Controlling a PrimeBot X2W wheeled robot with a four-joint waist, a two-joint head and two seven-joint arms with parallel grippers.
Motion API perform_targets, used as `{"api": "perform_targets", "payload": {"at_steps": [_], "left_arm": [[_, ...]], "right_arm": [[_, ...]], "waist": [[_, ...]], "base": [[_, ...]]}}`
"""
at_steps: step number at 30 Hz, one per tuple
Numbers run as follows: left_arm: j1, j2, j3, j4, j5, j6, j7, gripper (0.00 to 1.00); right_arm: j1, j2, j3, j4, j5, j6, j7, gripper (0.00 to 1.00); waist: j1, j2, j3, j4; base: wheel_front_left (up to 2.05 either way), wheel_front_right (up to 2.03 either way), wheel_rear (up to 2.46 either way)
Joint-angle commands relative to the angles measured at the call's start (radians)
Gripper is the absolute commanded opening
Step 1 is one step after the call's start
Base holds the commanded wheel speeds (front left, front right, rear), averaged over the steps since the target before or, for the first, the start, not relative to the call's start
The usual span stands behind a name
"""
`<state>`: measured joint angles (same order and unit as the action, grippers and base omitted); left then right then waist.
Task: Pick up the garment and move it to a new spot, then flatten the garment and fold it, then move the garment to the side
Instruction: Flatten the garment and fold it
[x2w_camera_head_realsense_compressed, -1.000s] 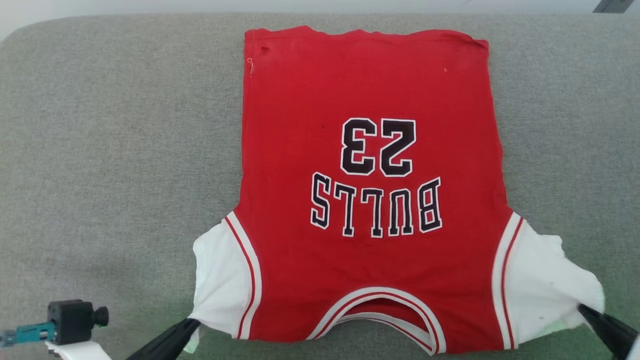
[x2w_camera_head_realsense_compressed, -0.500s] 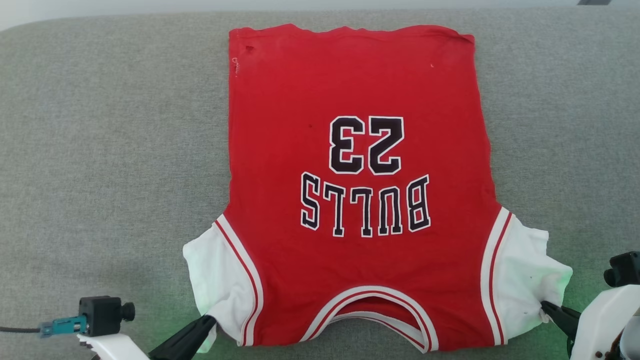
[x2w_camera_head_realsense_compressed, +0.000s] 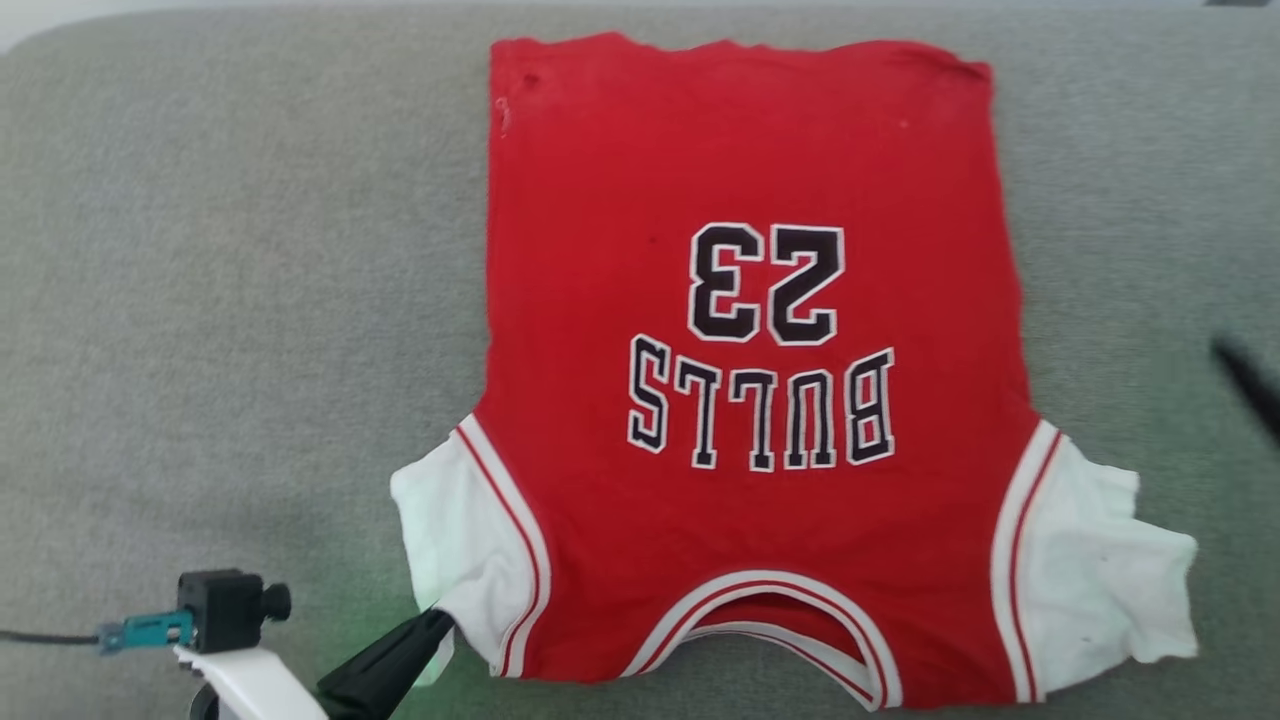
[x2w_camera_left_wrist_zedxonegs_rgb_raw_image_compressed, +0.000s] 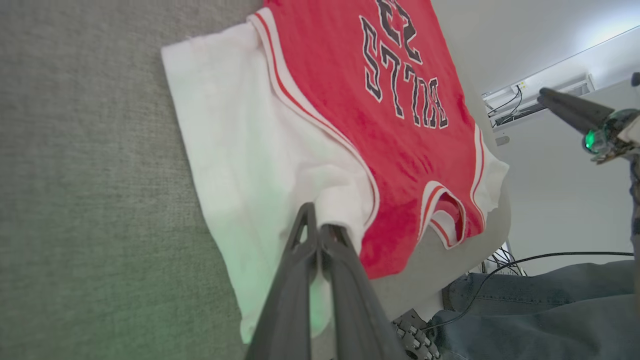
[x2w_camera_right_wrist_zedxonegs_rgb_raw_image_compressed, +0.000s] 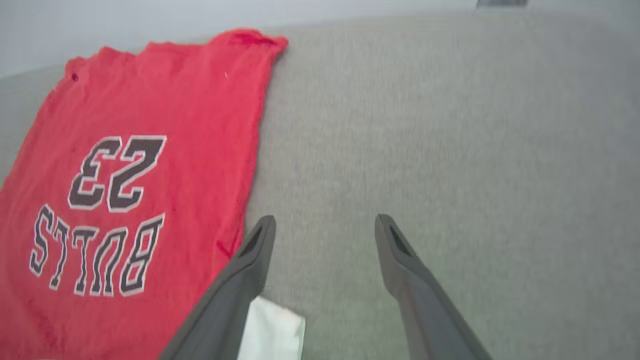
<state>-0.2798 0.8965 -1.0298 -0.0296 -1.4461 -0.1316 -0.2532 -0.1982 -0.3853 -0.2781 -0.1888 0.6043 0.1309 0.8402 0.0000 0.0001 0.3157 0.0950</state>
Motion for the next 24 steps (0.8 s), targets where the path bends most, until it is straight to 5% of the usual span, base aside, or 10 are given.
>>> {"api": "perform_targets", "payload": {"at_steps": [1, 14, 24], "left_arm": [[-0.021, -0.008, -0.002, -0.004, 0.008, 0.002, -0.004, 0.0], [-0.121, -0.111, -0.03, -0.015, 0.053, 0.002, -0.01, 0.0], [-0.197, -0.18, -0.055, -0.004, 0.058, 0.002, -0.012, 0.0]], "right_arm": [[-0.082, -0.008, 0.019, 0.024, -0.023, 0.0, 0.004, 1.0], [-0.663, -0.015, 0.229, 0.519, -0.254, 0.0, 0.055, 1.0], [-0.887, -0.051, 0.233, 0.836, -0.344, 0.0, 0.051, 1.0]], "waist": [[0.0, -0.0001, 0.021, 0.024], [0.0, -0.0001, 0.163, 0.147], [0.0, -0.0001, 0.249, 0.209]], "base": [[0.0, 0.0, 0.0], [0.0, 0.0, 0.0], [0.0, 0.0, 0.0]]}}
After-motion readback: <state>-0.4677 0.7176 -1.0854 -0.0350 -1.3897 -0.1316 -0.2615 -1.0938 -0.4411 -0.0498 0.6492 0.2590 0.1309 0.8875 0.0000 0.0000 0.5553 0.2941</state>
